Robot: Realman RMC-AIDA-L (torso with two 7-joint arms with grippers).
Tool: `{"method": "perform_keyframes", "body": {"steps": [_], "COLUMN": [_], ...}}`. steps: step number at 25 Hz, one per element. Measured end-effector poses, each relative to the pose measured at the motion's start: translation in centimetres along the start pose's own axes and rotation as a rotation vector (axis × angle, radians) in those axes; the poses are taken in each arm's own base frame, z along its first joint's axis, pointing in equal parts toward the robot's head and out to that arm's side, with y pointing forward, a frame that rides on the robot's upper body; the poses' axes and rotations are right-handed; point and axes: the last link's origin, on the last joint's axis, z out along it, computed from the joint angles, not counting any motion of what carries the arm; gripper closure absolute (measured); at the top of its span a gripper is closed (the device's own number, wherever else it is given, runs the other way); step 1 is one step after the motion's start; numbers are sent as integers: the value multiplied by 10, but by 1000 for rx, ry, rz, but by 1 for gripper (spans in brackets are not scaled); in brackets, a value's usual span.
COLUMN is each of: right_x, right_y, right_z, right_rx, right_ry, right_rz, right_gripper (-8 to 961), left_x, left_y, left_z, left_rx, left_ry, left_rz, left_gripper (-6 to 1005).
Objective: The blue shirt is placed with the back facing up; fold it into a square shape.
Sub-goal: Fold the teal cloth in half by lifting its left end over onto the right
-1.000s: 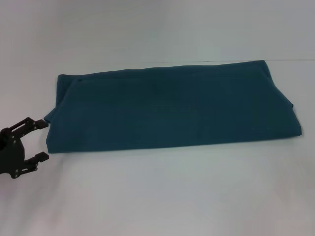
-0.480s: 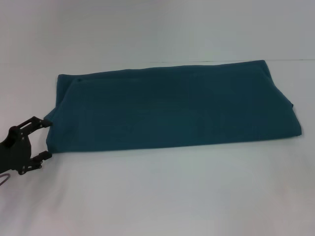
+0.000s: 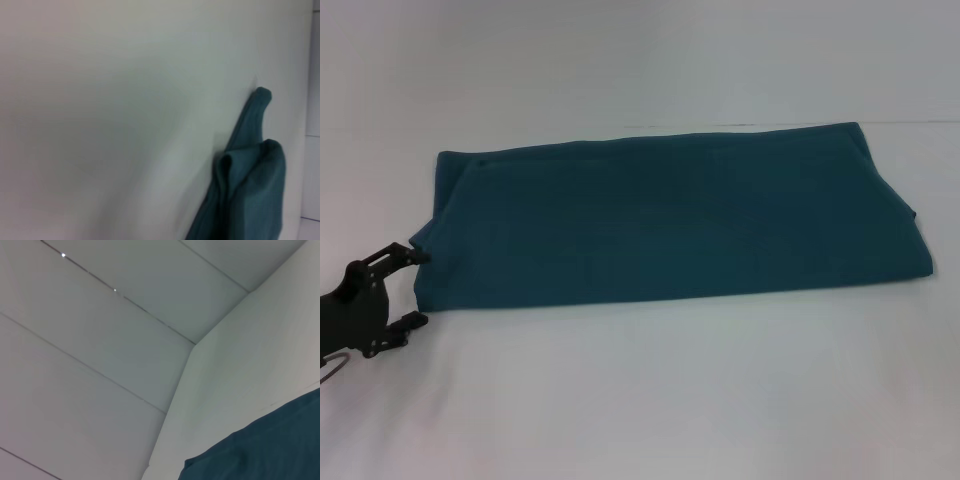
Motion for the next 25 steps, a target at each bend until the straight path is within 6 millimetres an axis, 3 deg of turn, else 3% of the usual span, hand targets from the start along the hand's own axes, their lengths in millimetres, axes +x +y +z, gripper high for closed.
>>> {"method": "perform_keyframes", "body": {"steps": [13,25], "right_x": [0,1], "right_y": [-2,-2], "right_z": [-4,-6], "right_rx": [7,5], "right_ry": [-16,-25], "right_rz": [2,2], "right_gripper": [46,53], "left_x": [-8,-18], "left_y": [14,42], "left_z": [26,51], "left_rx": [27,29], "left_ry": [-32,-78], "left_rz": [43,157], "left_gripper": [94,163]}}
